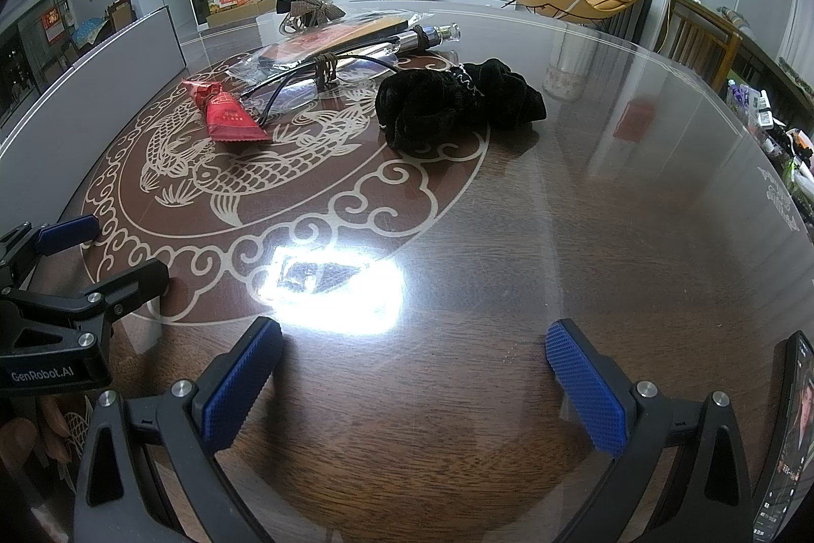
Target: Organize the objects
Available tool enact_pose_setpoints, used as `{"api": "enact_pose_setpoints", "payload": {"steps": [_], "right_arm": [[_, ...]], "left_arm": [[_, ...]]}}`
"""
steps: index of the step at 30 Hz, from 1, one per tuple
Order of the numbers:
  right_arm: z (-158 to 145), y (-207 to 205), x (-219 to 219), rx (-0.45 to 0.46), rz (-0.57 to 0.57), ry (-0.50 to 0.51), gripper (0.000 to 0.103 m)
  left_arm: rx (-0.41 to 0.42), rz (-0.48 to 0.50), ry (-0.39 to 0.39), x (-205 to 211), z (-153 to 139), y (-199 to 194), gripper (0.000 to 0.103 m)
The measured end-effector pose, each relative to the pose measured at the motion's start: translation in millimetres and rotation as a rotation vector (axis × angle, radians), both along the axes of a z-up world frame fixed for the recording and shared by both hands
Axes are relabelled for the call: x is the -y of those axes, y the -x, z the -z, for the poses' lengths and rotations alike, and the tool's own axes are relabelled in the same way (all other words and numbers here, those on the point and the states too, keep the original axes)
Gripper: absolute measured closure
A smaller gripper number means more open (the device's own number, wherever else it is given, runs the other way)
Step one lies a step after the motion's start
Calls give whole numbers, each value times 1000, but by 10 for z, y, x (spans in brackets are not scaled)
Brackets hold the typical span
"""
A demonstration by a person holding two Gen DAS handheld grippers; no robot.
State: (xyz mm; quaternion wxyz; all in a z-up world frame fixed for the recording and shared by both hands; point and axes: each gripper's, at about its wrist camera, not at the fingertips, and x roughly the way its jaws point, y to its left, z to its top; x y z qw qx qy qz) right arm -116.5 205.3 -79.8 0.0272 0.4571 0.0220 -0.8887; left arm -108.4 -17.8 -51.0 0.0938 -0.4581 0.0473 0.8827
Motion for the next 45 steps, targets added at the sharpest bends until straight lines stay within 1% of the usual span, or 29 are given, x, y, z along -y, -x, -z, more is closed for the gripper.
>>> {"api": "enact_pose_setpoints", "payload": {"steps": [35, 36, 38, 39, 41, 42, 43, 44, 45], "right_arm": [[-2, 0, -5, 0, 1, 0, 0], [-2, 0, -5, 0, 1, 0, 0], [5, 4, 1, 0, 1, 0, 0], [2, 3, -2, 0, 1, 0, 0], [-1, 1, -5, 0, 1, 0, 0], [2, 3, -2, 0, 1, 0, 0], [5, 5, 2, 0, 1, 0, 0], [6, 5, 2, 0, 1, 0, 0], [3, 3, -2, 0, 1, 0, 0]], "left_arm": [[-1, 0, -2, 7, 3, -5, 0], [9, 11, 2, 6, 1, -2, 0], [69, 41, 1, 3, -34, 66, 0], [79, 28, -66, 63, -93, 135, 0], [38, -6, -236, 214, -268, 226, 0], [2, -44, -349, 317, -397, 324, 0], [-17, -74, -397, 361, -466, 397, 0], [-33, -127, -424, 381, -552, 551, 0], [-30, -153, -406, 351, -579, 684, 0]]}}
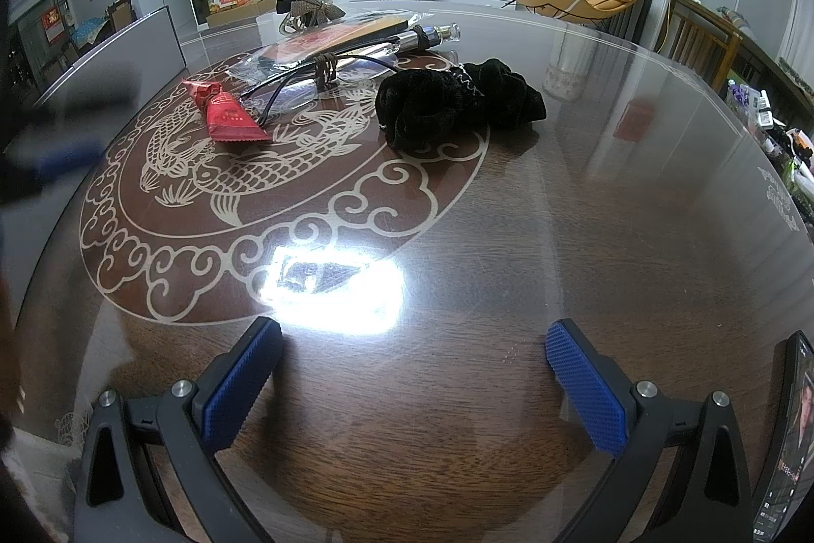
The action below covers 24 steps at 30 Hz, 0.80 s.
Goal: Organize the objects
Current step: 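Grasp the red candy packet with the left tool and lift it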
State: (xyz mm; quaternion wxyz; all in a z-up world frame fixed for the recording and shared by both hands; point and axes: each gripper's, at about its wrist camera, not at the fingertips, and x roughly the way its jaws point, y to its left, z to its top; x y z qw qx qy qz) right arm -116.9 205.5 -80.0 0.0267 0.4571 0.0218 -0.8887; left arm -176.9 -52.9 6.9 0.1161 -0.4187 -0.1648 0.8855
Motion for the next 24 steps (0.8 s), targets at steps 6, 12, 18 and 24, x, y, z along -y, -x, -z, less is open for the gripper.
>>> {"api": "enact_pose_setpoints", "payload": {"steps": [6, 12, 18, 24], "right_arm": [[1, 1, 0, 0, 0, 0, 0], [-3, 2, -6, 0, 0, 0, 0], [-5, 4, -12, 0, 0, 0, 0], [-11, 2, -17, 0, 0, 0, 0]], "left_arm": [[129, -68, 205, -242, 358, 664, 0], [90, -3, 194, -48, 486, 470, 49], [85, 120, 231, 45, 482, 271, 49], [115, 169, 332, -157, 499, 393, 14]]}}
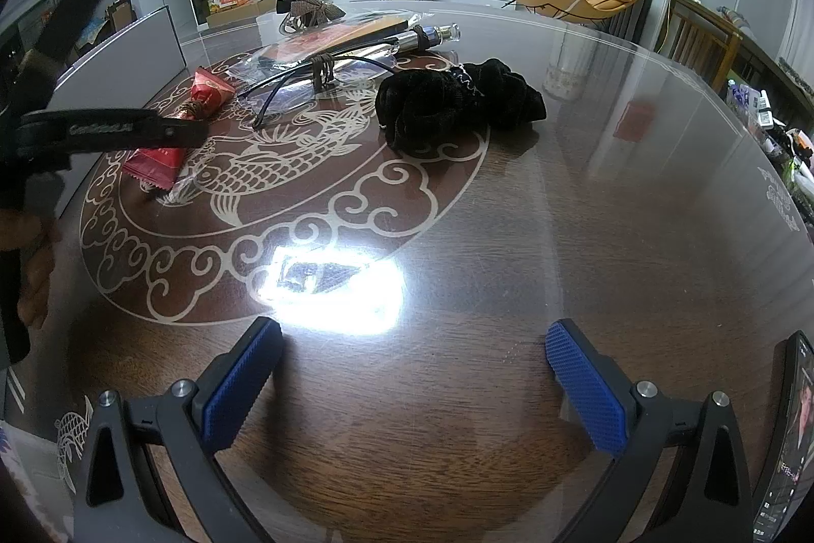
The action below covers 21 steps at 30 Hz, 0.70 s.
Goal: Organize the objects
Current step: 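Grasp the red candy packet with the left tool and lift it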
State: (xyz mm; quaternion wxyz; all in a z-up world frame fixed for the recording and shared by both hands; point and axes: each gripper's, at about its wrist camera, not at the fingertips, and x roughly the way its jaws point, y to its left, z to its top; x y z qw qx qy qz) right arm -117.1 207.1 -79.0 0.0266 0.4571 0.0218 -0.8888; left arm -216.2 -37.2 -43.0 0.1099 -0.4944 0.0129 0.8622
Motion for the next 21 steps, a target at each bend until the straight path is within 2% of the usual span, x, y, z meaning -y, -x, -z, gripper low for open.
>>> {"api": "enact_pose_setpoints", "payload": {"steps": [1, 2, 3, 4, 9, 11, 12, 13, 14, 15, 16, 17, 19, 21], "right_arm": [[9, 4, 8, 0, 0, 0, 0], [2, 1, 1, 0, 0, 0, 0], [6, 2, 4, 0, 0, 0, 0], [2, 1, 1, 0, 0, 0, 0], [6, 3, 5, 0, 0, -1, 0], [10, 5, 7, 0, 0, 0, 0], [2, 19, 3, 1, 5, 3, 0], [1, 54, 9, 3, 14, 3, 0], [-7, 68, 16, 13, 11, 1, 0], [-25, 82, -5, 41, -16, 8, 0], [-40, 90, -39, 56, -40, 26, 0], [-80, 96, -120, 68, -55, 67, 1], [-208, 161, -348, 66, -6, 132, 9], [-376, 423, -583, 78, 83, 195, 13]], "left_arm": [[3, -3, 18, -21, 13, 42, 10], [9, -7, 36, -32, 25, 82, 2], [21, -15, 66, -54, 57, 141, 0], [17, -19, 88, -59, 63, 160, 0], [14, -35, 86, -28, 62, 226, 0], [41, -12, 90, -26, 57, 277, 0], [41, -7, 93, -4, 39, 287, 11], [-1, -6, 83, 26, -5, 246, 27], [-32, 0, 75, 53, -39, 199, 58], [-41, 4, 69, 86, -53, 155, 77], [-43, 11, 47, 128, -61, 103, 82], [-46, 13, 24, 169, -65, 49, 82], [-63, 8, -2, 252, -65, -145, 82], [-83, 7, -11, 276, -68, -362, 82]]}}
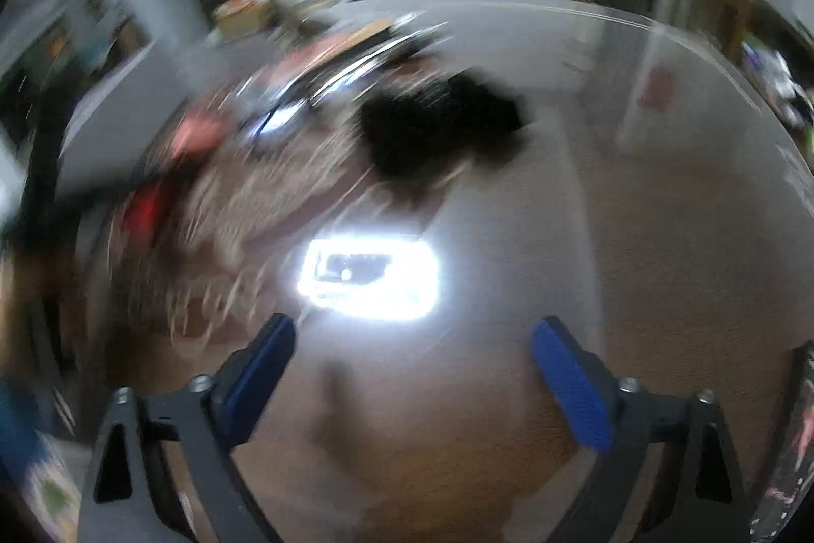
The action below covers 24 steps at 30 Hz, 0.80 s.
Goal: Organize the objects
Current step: 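Grasp the red candy packet with the left tool and lift it, then grasp the black cloth item with the right tool while the left tool holds the packet, then carry the red packet and black cloth to the bin and release them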
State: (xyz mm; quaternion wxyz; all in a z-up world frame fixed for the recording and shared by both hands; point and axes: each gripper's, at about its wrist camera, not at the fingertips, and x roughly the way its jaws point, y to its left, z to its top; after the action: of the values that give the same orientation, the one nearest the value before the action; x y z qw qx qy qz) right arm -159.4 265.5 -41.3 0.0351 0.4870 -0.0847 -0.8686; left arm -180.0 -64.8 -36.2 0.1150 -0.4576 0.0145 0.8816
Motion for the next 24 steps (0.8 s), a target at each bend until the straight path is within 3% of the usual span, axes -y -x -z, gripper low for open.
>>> {"api": "enact_pose_setpoints", "payload": {"steps": [4, 7, 8, 9, 11, 14, 19, 24], "right_arm": [[-112, 650, -173, 29, 120, 121, 17], [23, 1048, -107, 84, 175, 161, 17], [108, 1129, -46, 124, 160, 161, 20], [104, 1135, 28, 100, 146, 98, 30], [94, 1063, 135, 69, 91, 9, 58], [56, 774, 109, 50, 48, -14, 61], [-142, 179, 54, 14, -19, 53, 61], [-504, -179, 457, -38, -106, 96, 61]], "left_arm": [[-16, -7, -15, -26, -1, -310, 82], [-21, -9, -12, -8, 16, -474, 82], [-21, -13, -19, 10, 19, -523, 82], [-20, -16, -27, 19, 23, -545, 82], [-23, -24, -48, 46, -2, -633, 82], [-45, -24, -75, 109, -60, -773, 82], [-84, -32, -173, 234, -264, -1043, 82], [-126, -57, -285, 503, -668, -1319, 82]]}}
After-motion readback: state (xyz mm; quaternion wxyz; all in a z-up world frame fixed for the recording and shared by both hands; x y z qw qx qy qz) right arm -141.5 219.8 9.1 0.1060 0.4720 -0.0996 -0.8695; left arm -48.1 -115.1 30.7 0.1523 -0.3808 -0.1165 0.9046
